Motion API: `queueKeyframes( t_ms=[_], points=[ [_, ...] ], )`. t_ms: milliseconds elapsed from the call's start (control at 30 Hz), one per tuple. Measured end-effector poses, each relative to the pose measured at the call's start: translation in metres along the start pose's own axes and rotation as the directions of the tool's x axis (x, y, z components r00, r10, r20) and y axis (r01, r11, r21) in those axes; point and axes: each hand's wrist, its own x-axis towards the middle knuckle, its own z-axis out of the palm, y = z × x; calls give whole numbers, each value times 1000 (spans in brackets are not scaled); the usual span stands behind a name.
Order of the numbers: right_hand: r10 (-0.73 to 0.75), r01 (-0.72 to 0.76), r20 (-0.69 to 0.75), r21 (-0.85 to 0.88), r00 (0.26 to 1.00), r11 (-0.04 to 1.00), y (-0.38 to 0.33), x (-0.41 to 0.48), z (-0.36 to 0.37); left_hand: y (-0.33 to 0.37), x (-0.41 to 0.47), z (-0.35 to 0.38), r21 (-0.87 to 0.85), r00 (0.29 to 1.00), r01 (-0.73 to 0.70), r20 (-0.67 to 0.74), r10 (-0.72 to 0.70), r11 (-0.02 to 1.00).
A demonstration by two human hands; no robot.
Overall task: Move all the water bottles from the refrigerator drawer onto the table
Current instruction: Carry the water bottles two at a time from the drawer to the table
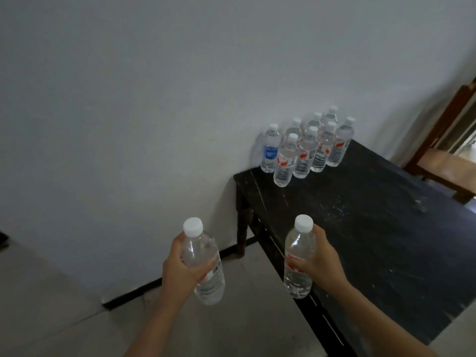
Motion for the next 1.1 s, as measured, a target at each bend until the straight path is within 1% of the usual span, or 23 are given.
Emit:
queueKeyframes(
  t_ms=[167, 267, 433, 567, 667, 767, 833, 967, 1100],
  points=[
    [96, -96, -87, 4, 992, 995, 14, 29, -14, 1, 42, 38, 0, 998, 16, 57, -16, 1000],
    [146, -146, -138, 12, 980, 989, 19, 45, -19, 9, 71, 62, -10, 993, 12, 119, -11, 1000],
    [205, -205, -245, 24, 948, 978, 21, 88, -28, 25, 142, 117, -74, 960, -60, 267, 78, 995],
    [258, -261, -357, 40, 898, 964, 15, 123, -39, 37, 195, 166, -134, 918, -101, 369, 144, 986],
    [298, -308, -439, 50, 847, 950, 10, 141, -48, 47, 221, 200, -156, 897, -130, 403, 184, 979],
    [350, -350, -515, 101, 782, 931, 6, 151, -51, 55, 237, 232, -171, 848, -186, 470, 246, 968],
    [370, -378, -553, 105, 747, 920, 5, 154, -54, 58, 244, 251, -187, 815, -215, 507, 282, 958],
    [398, -427, -592, 98, 701, 899, 7, 154, -59, 57, 254, 283, -198, 764, -260, 556, 327, 945],
    [436, -469, -600, 112, 670, 876, 16, 153, -66, 49, 258, 310, -157, 731, -321, 585, 350, 934]
  ],
)
